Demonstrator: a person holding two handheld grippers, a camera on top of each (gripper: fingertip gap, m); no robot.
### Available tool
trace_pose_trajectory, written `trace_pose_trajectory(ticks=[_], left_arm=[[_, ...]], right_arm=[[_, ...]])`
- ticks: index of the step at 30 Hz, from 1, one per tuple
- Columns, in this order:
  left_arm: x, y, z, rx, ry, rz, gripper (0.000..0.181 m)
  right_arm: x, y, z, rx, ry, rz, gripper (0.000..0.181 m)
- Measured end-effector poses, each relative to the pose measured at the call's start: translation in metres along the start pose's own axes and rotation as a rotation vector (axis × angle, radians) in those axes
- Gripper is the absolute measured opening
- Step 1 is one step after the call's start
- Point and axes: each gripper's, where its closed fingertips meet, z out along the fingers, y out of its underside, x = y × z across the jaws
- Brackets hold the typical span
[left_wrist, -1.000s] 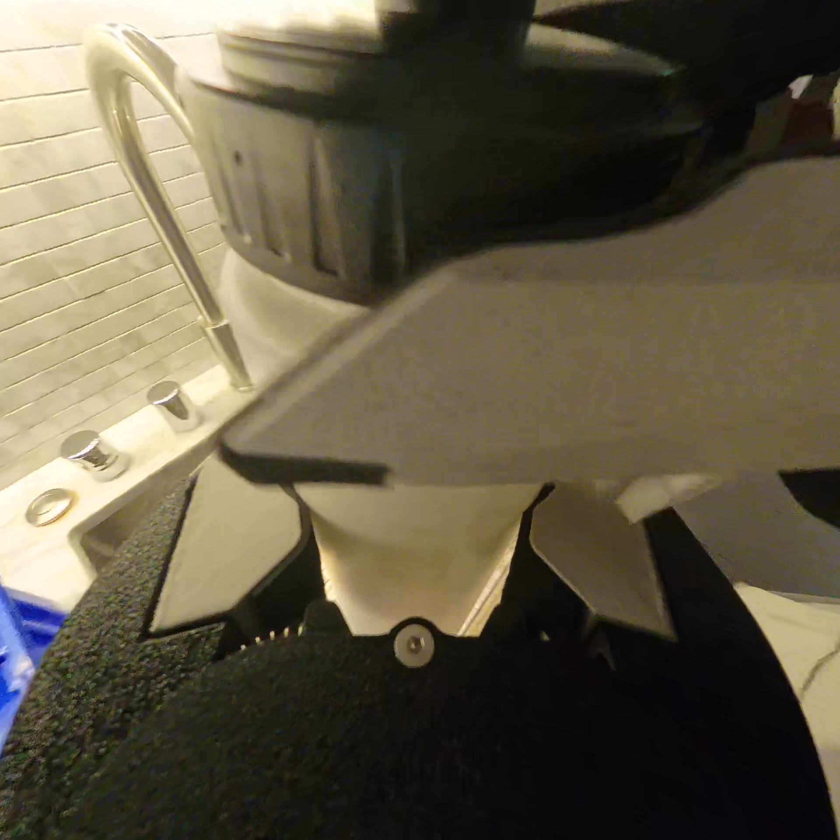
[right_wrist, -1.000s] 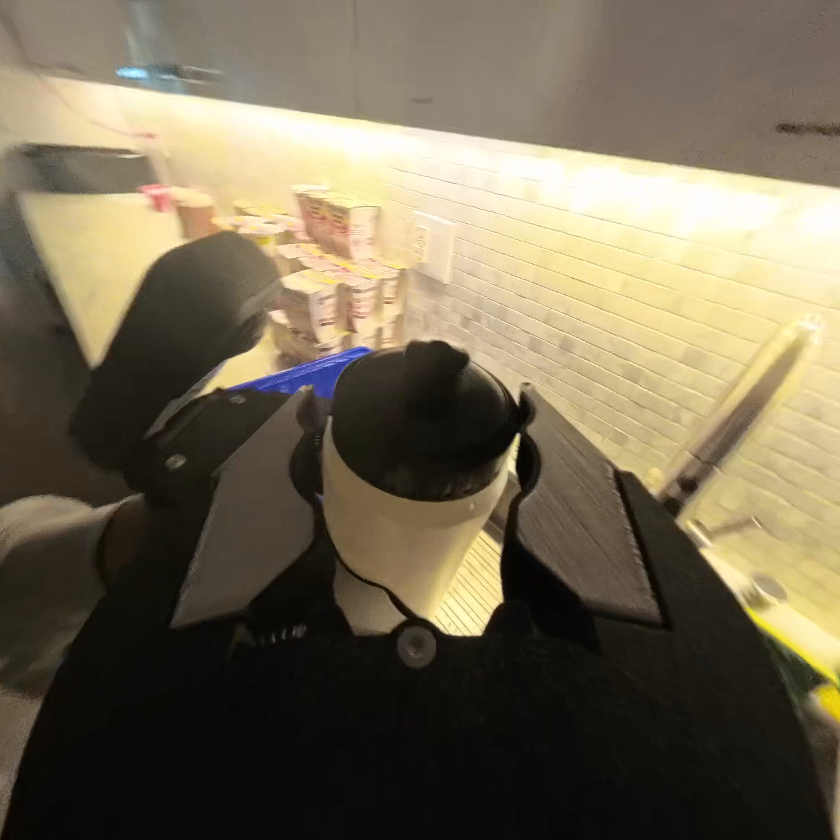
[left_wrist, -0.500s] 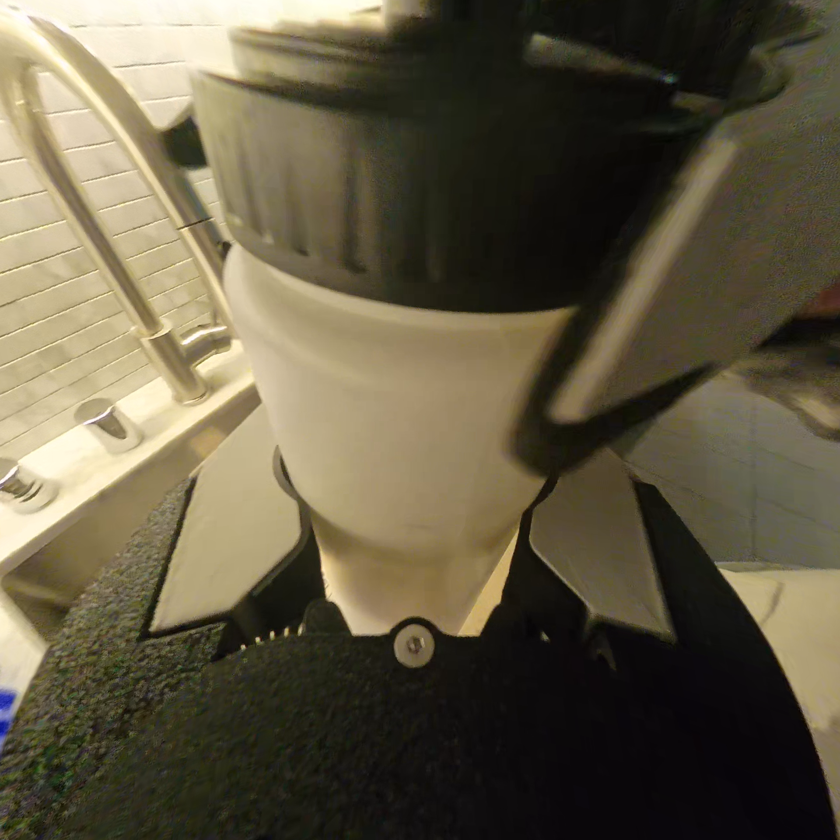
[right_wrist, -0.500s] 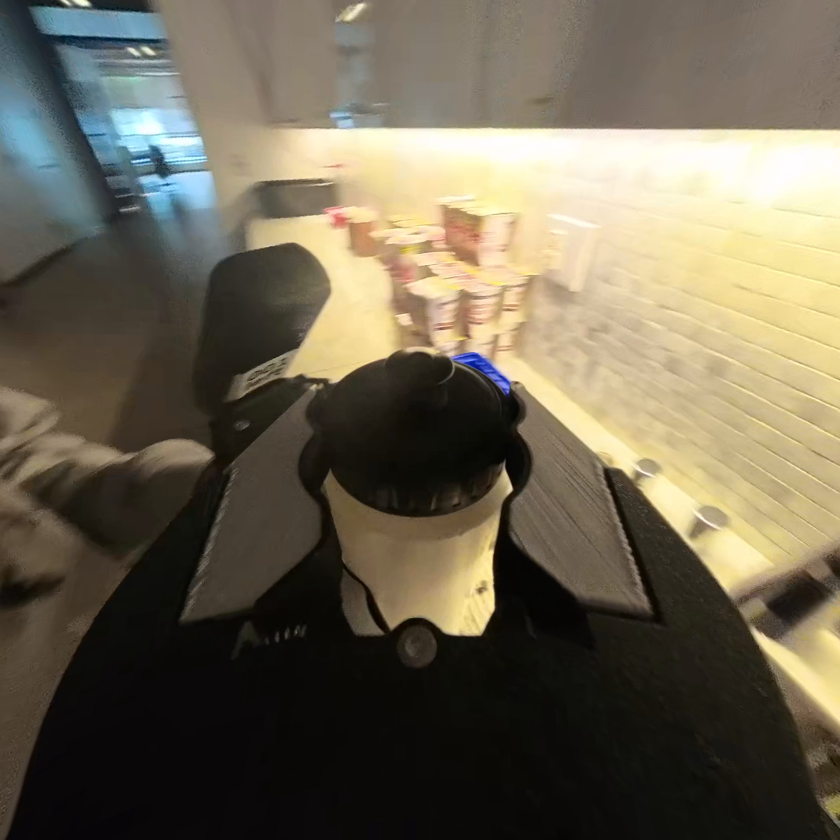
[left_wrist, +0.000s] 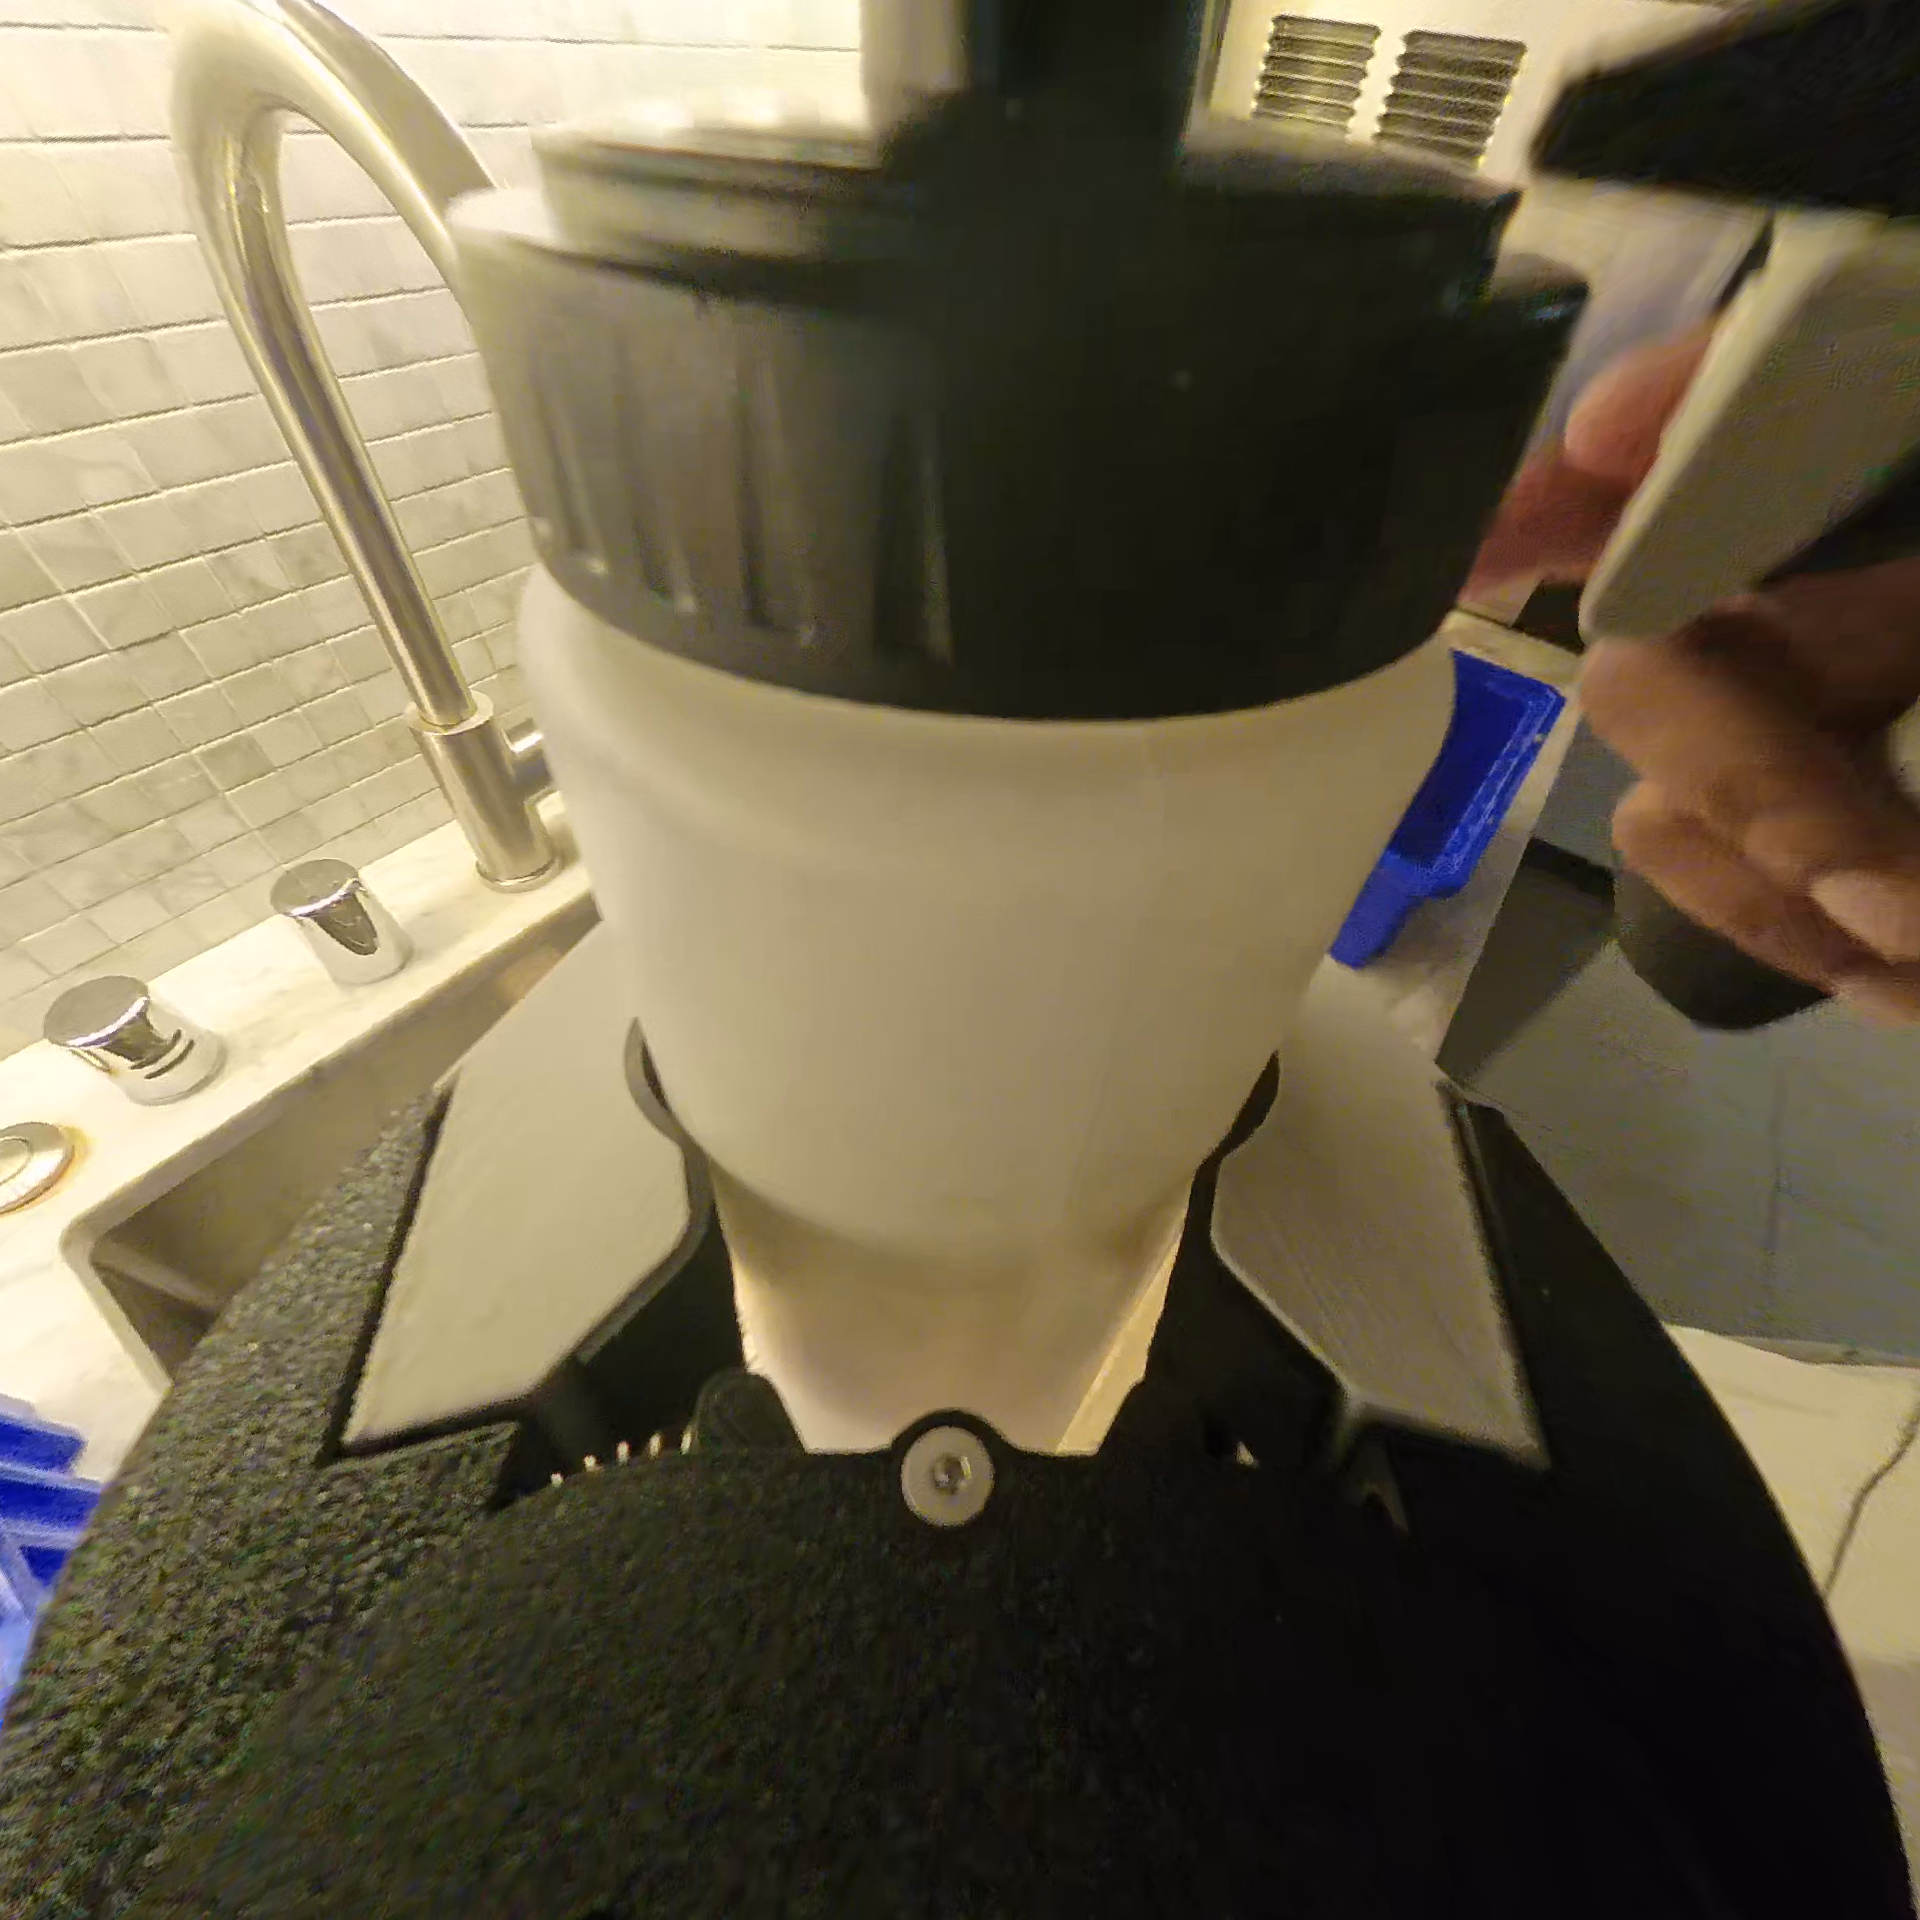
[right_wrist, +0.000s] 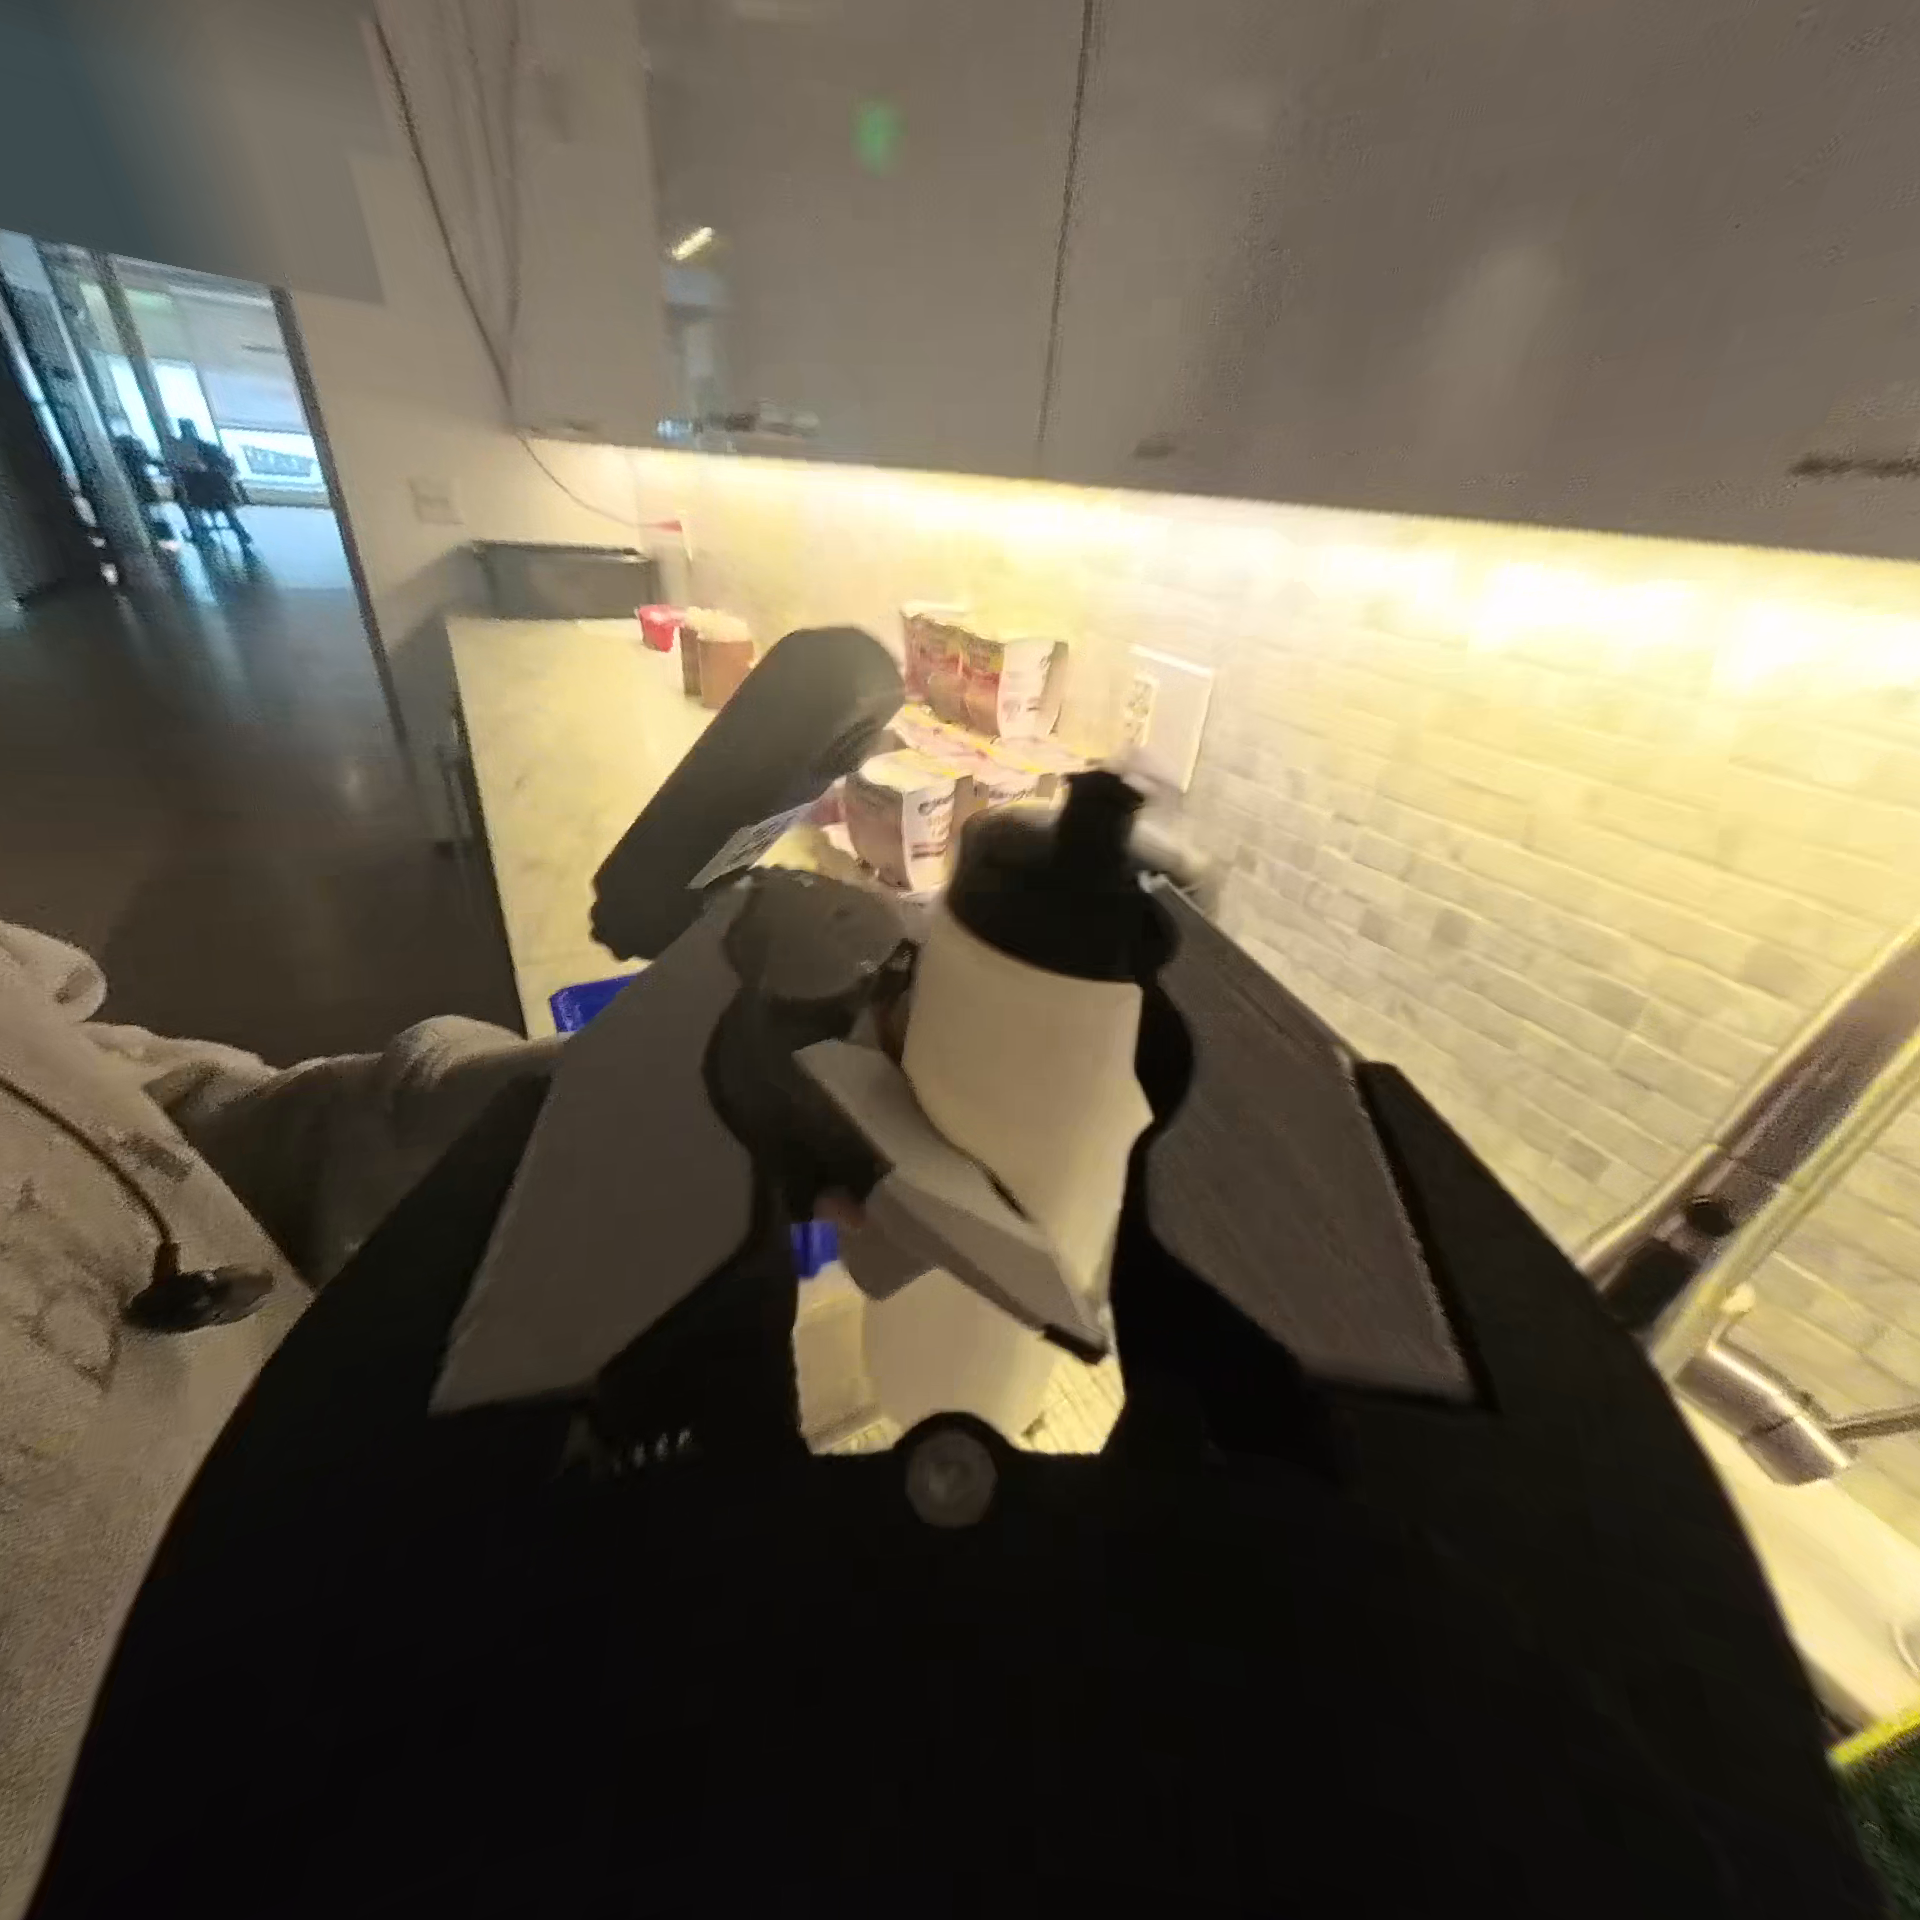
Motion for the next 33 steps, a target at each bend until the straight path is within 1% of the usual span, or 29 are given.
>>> trace_pose_trajectory(ticks=[2, 5, 6, 9, 10, 11, 13, 15, 18, 21, 22, 23, 24, 26, 28, 29, 30, 31, 32, 33], left_arm=[[0.002, 0.0, -0.002, 0.006, 0.021, -0.008, 0.104], [0.015, -0.002, -0.004, 0.017, 0.083, 0.013, 0.104], [0.022, -0.003, -0.004, 0.016, 0.113, 0.028, 0.104], [0.042, -0.003, -0.005, 0.011, 0.208, 0.057, 0.103], [0.048, -0.003, -0.005, 0.011, 0.232, 0.065, 0.103], [0.051, -0.003, -0.004, 0.01, 0.244, 0.066, 0.103], [0.051, -0.002, -0.003, 0.01, 0.239, 0.051, 0.104], [0.042, 0.0, -0.001, 0.002, 0.182, 0.047, 0.104], [0.022, 0.007, 0.005, -0.027, 0.041, 0.058, 0.104], [0.008, 0.012, 0.011, -0.04, -0.088, 0.052, 0.104], [0.007, 0.013, 0.014, -0.035, -0.115, 0.051, 0.105], [0.007, 0.013, 0.016, -0.029, -0.117, 0.046, 0.104], [0.01, 0.013, 0.018, -0.025, -0.097, 0.035, 0.103], [0.018, 0.01, 0.018, -0.005, -0.018, 0.007, 0.103], [0.029, 0.009, 0.016, 0.003, 0.072, 0.022, 0.104], [0.035, 0.009, 0.015, -0.004, 0.113, 0.04, 0.104], [0.041, 0.011, 0.014, -0.014, 0.154, 0.058, 0.104], [0.047, 0.011, 0.013, -0.019, 0.192, 0.074, 0.104], [0.053, 0.011, 0.012, -0.014, 0.224, 0.084, 0.104], [0.059, 0.012, 0.01, -0.011, 0.263, 0.1, 0.104]], right_arm=[[0.015, -0.004, 0.0, -0.005, -0.032, 0.017, 0.084], [0.025, 0.007, 0.014, -0.079, -0.197, 0.017, 0.097], [0.022, 0.01, 0.019, -0.095, -0.274, 0.024, 0.098], [0.004, 0.012, 0.03, -0.129, -0.53, 0.098, 0.096], [-0.005, 0.013, 0.03, -0.146, -0.604, 0.12, 0.087], [-0.009, 0.014, 0.033, -0.156, -0.63, 0.125, 0.078], [-0.008, 0.014, 0.04, -0.131, -0.568, 0.114, 0.078], [0.0, 0.018, 0.046, -0.12, -0.435, 0.109, 0.077], [0.017, 0.028, 0.055, -0.12, -0.119, 0.084, 0.078], [0.037, 0.037, 0.054, -0.128, 0.236, 0.108, 0.078], [0.04, 0.039, 0.052, -0.134, 0.325, 0.095, 0.078], [0.043, 0.04, 0.05, -0.14, 0.384, 0.071, 0.078], [0.042, 0.041, 0.05, -0.152, 0.385, 0.039, 0.081], [0.032, 0.034, 0.05, -0.134, 0.238, 0.026, 0.098], [0.02, 0.024, 0.045, -0.115, 0.014, 0.002, 0.099], [0.016, 0.024, 0.041, -0.136, -0.096, 0.005, 0.1], [0.005, 0.026, 0.036, -0.167, -0.247, 0.027, 0.097], [-0.002, 0.025, 0.031, -0.184, -0.364, 0.06, 0.1], [-0.007, 0.025, 0.026, -0.201, -0.452, 0.077, 0.098], [-0.009, 0.026, 0.023, -0.216, -0.509, 0.084, 0.091]])
